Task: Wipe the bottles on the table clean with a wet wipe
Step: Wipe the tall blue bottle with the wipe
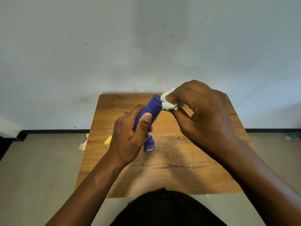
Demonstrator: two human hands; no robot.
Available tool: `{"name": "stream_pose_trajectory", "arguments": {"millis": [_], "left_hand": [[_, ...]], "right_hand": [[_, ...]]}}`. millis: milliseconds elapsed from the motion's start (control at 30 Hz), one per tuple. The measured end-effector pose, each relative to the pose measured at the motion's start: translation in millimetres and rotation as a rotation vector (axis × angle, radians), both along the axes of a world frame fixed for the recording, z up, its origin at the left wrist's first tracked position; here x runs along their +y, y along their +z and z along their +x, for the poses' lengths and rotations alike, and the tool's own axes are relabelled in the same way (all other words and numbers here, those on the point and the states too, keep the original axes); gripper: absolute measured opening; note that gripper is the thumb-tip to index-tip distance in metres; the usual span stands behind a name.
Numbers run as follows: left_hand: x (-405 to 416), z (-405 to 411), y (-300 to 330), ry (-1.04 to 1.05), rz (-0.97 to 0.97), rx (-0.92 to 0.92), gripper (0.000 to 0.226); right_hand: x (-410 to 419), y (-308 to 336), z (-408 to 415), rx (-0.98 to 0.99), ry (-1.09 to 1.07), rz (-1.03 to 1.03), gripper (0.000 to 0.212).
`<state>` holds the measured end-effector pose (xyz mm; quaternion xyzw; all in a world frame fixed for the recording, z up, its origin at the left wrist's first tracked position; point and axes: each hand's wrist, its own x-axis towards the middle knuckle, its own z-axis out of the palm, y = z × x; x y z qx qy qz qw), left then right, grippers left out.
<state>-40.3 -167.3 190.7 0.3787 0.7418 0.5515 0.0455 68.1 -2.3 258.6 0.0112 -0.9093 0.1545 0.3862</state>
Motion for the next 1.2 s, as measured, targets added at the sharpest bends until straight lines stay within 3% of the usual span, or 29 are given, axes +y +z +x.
{"name": "stream_pose_trajectory", "arguments": {"millis": [167,333,533,667,833,1067,1200], "left_hand": [[3.5,2.9,5.9,-0.007,0.004,0.036,0.060],[1.9,1.4,4.6,0.003,0.005,0.038,0.063],[7.1,6.3,6.9,-0.010,0.011,0.008,0.058],[6.0,6.2,4.7,0.005,-0.017,-0.008,0.063],[9.8,8.3,4.8,-0.028,-0.003,-0.022,0.061],[10.2,14.4,3.6,-0.071,0.011,-0.090,0.069],[10.5,12.2,0.0,-0.052,-0.011,-0.071,0.069]], "right_hand": [[2.8,-0.6,1.0,-0.022,0.104,-0.028,0.028],[2.9,1.9,3.7,0.007,0.014,-0.027,0.015],[6.2,2.4,1.2,-0.058,0.072,0.014,0.029],[7.6,6.0,4.4,-0.032,0.023,0.018,0.014],[10.6,7.5,3.8,-0.092,0.106,-0.042,0.027],[11.3,5.0,9.5,-0.016,0.066,0.006,0.021],[8.7,5.8,7.7,-0.131,0.047,-0.002,0.027]]}}
